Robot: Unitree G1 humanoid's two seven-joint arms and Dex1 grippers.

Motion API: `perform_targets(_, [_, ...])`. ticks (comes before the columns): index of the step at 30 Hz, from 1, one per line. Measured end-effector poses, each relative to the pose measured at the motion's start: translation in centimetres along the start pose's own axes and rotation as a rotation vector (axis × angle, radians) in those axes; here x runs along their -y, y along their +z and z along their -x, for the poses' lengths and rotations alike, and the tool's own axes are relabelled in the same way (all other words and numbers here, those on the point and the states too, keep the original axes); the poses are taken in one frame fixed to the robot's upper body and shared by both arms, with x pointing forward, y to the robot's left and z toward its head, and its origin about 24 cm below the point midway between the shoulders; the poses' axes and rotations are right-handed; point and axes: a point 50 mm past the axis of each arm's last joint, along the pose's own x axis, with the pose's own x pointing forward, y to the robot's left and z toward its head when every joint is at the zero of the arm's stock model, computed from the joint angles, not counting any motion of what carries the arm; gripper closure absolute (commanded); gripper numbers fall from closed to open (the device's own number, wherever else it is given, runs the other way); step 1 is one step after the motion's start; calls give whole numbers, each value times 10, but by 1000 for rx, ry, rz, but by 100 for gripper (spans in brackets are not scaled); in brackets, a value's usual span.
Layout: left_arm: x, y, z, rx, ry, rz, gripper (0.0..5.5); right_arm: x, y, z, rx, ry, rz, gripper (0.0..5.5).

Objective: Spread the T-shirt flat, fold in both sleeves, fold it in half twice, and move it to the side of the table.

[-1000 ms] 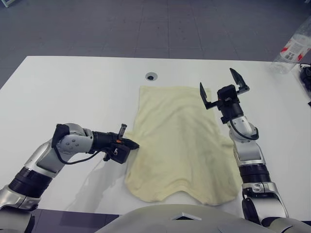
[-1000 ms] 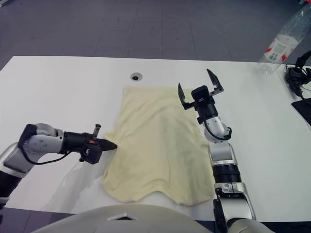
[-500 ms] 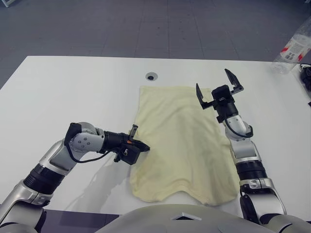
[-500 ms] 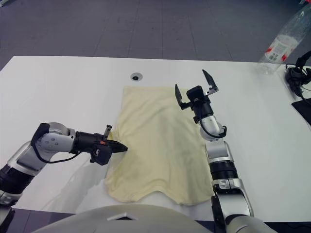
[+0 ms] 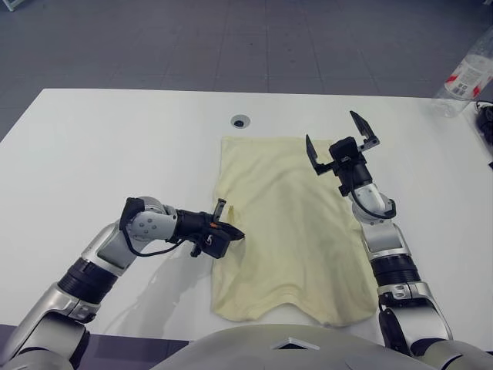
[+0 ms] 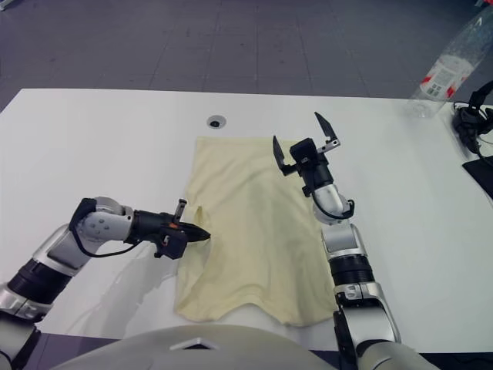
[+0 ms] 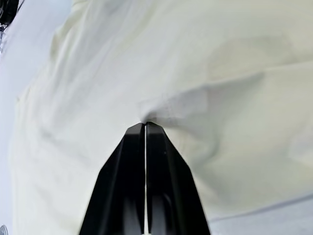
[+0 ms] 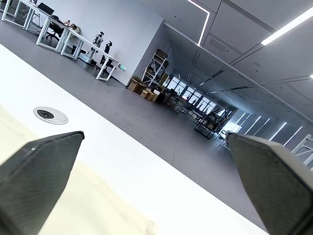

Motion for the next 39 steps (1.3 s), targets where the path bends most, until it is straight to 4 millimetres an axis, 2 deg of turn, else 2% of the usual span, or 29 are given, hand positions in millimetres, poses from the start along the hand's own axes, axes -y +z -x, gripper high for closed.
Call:
perform_targets(3, [1, 2, -6, 28, 2, 9, 549, 0, 0, 0, 0, 1, 0, 10])
perform_targets(7, [2, 0, -8, 32, 11, 25, 488, -1, 0, 0, 0, 3, 0, 10])
perform_targets(20, [-13, 19, -15, 186, 189, -17, 270, -1, 0, 0, 0, 4, 3, 10])
perform_targets(24, [-31, 17, -1, 194, 417, -6, 206, -1, 0, 0, 1, 4, 4, 10])
perform_targets(28, [-61, -6, 32, 56, 764, 4, 138, 2, 4, -1, 17, -2, -1, 10])
perform_targets(30, [-66, -19, 45, -21, 917, 38, 97, 15, 6, 0, 17, -25, -20, 10])
perform_targets(33, [-69, -30, 53, -62, 1097, 114, 51, 41, 9, 5, 11, -18, -1, 10])
perform_targets(35, [-68, -38, 57, -85, 1242, 206, 16, 61, 11, 12, -6, 37, 75, 10])
perform_targets(39, [-49, -51, 49, -99, 1428, 444, 12, 93, 5, 41, -116, 256, 245, 10])
